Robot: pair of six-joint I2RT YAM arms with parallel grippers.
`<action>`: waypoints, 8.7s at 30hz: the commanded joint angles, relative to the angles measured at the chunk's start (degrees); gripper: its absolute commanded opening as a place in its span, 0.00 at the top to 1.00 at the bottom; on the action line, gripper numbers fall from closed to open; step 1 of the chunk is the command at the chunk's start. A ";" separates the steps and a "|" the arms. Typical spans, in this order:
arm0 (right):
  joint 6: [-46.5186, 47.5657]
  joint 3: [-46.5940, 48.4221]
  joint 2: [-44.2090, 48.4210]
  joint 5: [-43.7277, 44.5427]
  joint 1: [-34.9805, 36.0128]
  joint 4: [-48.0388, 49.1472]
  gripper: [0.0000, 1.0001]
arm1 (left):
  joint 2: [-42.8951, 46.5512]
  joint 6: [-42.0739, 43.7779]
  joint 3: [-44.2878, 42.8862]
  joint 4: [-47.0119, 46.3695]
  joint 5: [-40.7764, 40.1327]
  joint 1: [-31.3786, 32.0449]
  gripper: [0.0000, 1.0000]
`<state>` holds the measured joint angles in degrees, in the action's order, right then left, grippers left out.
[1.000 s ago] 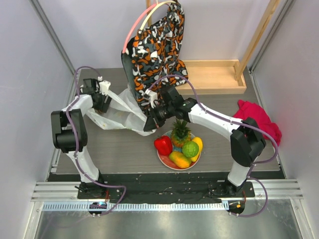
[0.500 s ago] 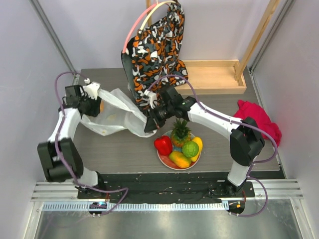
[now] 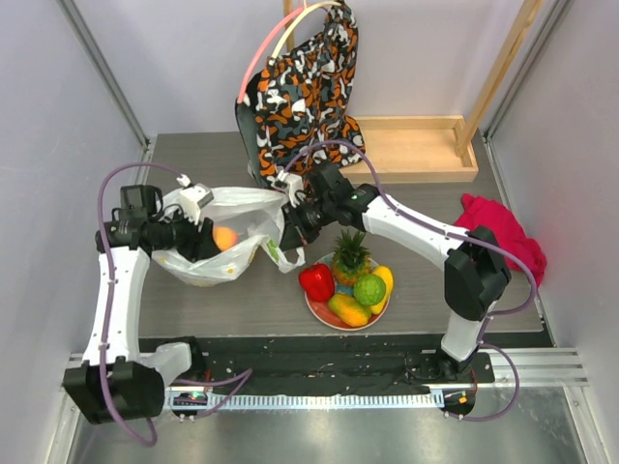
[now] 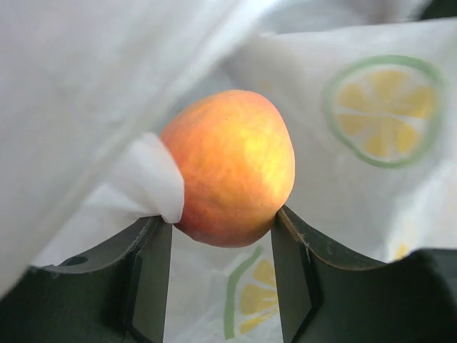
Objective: Take the fake fruits out of the plastic bag
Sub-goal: Take out the fake fruit from the plastic bag, then place the fake fruit on the plate, then adjust the plastic bag at the center of the board.
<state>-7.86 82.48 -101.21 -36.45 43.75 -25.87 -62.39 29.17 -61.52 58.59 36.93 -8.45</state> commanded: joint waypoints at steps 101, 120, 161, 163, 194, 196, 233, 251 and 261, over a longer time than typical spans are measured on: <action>38.47 30.91 0.93 -14.97 3.10 -32.11 0.15 | 14.93 -14.58 -7.64 3.90 -13.91 24.44 1.00; 1.11 19.56 -4.96 -23.31 5.82 13.65 0.07 | 12.29 -15.54 -10.90 6.01 1.31 22.25 1.00; 45.80 25.10 -3.03 -16.47 2.40 -34.66 0.59 | 13.96 -9.65 -5.02 2.76 -39.29 22.07 0.00; 50.03 24.58 -1.90 -14.11 2.40 -40.80 0.61 | 13.79 -12.20 -3.18 1.53 -41.05 22.07 0.00; 83.96 7.36 12.96 17.80 13.37 -52.38 0.57 | 7.89 -12.73 -3.17 -6.47 -52.40 -5.09 0.08; 84.84 4.19 13.14 21.85 14.61 -50.34 0.57 | 9.04 -13.26 -4.04 -6.29 -51.43 -5.09 0.08; 91.27 -11.73 16.48 32.40 18.39 -32.76 0.16 | 12.38 -14.14 -2.21 -1.63 -44.31 -5.09 0.09; 87.84 -6.02 18.24 25.29 18.39 -34.42 0.00 | 11.06 -15.37 -1.85 -3.13 -41.85 -5.09 0.10; 76.29 4.00 19.38 16.50 17.26 -36.04 0.00 | 12.11 -15.19 -2.29 -2.77 -34.47 -5.09 0.05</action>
<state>78.28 80.71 -85.73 -13.96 61.80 -64.10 -51.94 14.31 -63.46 57.28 -2.31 -13.26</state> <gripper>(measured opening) 0.996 0.930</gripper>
